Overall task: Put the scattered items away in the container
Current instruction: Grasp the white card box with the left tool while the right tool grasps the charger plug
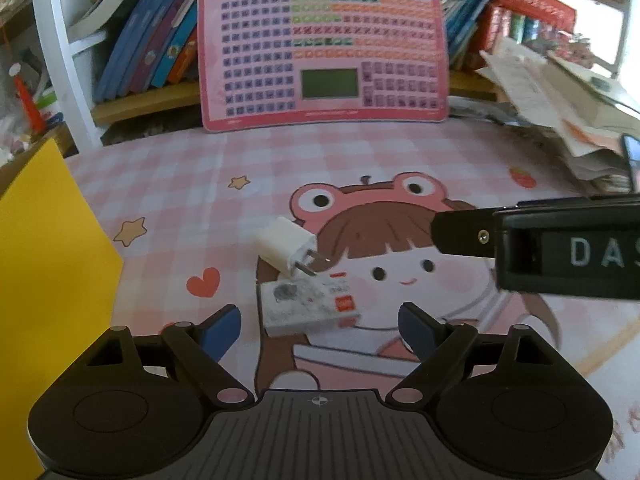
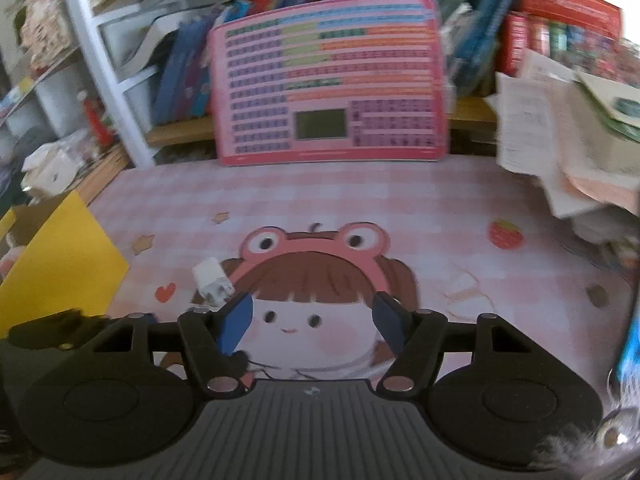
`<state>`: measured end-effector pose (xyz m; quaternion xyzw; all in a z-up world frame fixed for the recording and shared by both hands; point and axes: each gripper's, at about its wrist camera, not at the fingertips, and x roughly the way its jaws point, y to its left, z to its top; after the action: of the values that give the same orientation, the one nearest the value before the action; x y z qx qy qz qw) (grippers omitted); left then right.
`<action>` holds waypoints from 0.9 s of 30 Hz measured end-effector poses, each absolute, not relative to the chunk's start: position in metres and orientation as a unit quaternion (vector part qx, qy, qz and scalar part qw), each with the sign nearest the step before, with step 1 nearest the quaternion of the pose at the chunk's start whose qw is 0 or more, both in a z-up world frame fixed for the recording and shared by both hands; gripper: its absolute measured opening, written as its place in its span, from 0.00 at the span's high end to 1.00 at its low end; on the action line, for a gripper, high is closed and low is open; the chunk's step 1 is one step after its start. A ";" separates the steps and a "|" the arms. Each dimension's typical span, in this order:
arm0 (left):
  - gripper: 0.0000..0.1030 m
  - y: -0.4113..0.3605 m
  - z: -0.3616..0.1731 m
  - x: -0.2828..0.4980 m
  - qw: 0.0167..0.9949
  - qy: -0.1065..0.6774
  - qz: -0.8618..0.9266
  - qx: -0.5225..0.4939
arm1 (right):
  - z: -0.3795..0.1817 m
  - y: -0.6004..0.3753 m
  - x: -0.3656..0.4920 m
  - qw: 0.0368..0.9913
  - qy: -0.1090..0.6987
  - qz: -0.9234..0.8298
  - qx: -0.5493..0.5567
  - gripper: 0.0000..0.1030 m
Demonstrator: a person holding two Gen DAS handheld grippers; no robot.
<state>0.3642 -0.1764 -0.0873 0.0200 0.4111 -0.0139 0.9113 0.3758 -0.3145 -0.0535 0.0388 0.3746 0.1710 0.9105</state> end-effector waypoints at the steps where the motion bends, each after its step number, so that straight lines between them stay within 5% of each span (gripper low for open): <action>1: 0.16 -0.175 -0.089 0.367 0.910 0.415 -0.010 0.014 | -0.054 -0.310 0.379 0.909 0.374 0.179 0.032 0.36; 6: 0.47 -0.167 -0.090 0.371 0.911 0.413 -0.018 0.003 | -0.059 -0.288 0.397 0.904 0.372 0.213 0.004 0.36; 21: 0.48 -0.140 -0.066 0.311 0.895 0.445 -0.009 -0.007 | -0.079 -0.223 0.433 0.880 0.387 0.264 -0.079 0.34; 27: 0.48 -0.128 -0.044 0.296 0.901 0.434 -0.023 -0.019 | -0.092 -0.215 0.430 0.877 0.388 0.264 -0.103 0.46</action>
<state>0.2959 -0.1278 -0.0436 -0.0187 0.4337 -0.0227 0.9006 0.4298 -0.2149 -0.0924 -0.1031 0.3881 0.2636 0.8771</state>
